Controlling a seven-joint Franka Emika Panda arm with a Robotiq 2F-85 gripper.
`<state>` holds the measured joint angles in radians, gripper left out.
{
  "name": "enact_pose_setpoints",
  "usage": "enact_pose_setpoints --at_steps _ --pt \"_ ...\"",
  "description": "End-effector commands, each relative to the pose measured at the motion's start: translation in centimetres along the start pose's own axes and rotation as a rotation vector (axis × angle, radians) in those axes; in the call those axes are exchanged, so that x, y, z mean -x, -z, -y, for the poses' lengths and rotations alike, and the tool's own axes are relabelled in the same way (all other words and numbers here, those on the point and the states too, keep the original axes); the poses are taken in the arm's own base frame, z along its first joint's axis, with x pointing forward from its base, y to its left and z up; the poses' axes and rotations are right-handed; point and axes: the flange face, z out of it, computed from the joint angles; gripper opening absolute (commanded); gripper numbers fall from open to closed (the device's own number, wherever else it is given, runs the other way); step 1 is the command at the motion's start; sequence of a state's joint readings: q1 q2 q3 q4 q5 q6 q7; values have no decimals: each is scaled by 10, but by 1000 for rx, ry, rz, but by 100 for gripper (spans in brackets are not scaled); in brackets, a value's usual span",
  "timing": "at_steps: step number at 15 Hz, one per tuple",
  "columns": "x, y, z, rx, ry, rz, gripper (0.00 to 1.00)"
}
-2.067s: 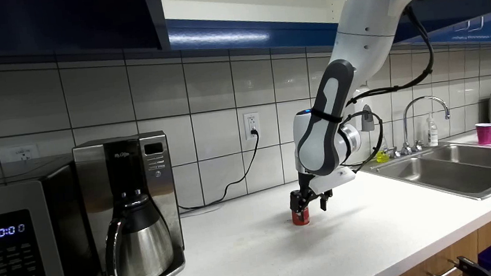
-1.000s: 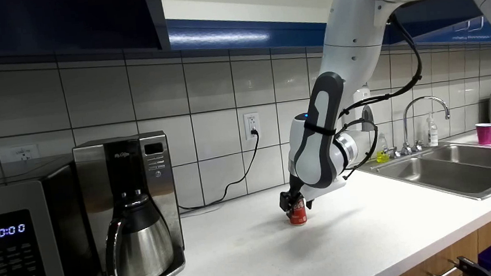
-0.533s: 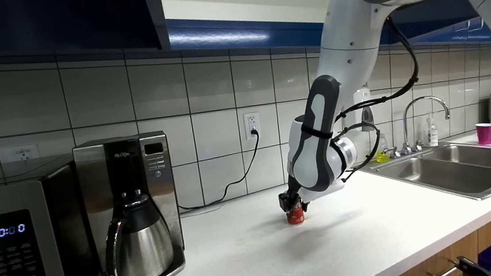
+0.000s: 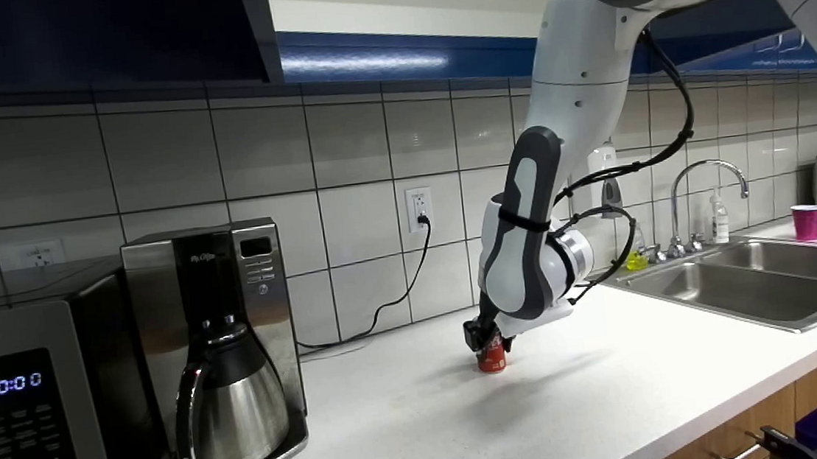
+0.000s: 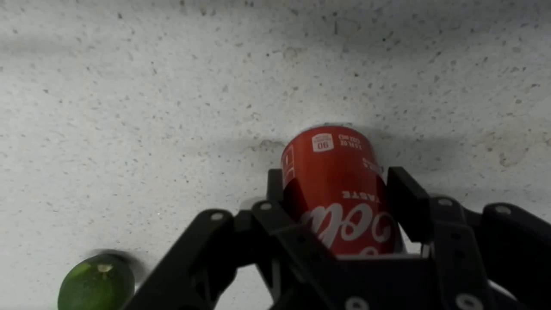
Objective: Put the red can inside the cabinet
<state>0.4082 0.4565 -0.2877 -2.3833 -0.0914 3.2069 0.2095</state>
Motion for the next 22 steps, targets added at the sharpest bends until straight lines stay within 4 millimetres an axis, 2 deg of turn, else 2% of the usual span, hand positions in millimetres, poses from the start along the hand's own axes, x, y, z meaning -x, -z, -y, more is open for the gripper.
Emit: enact_pose_setpoints --at_steps 1,10,22 --pt "-10 8 -3 11 5 -16 37" --pt "-29 40 -5 43 0 -50 37" --pt "-52 105 -8 63 -13 -17 37"
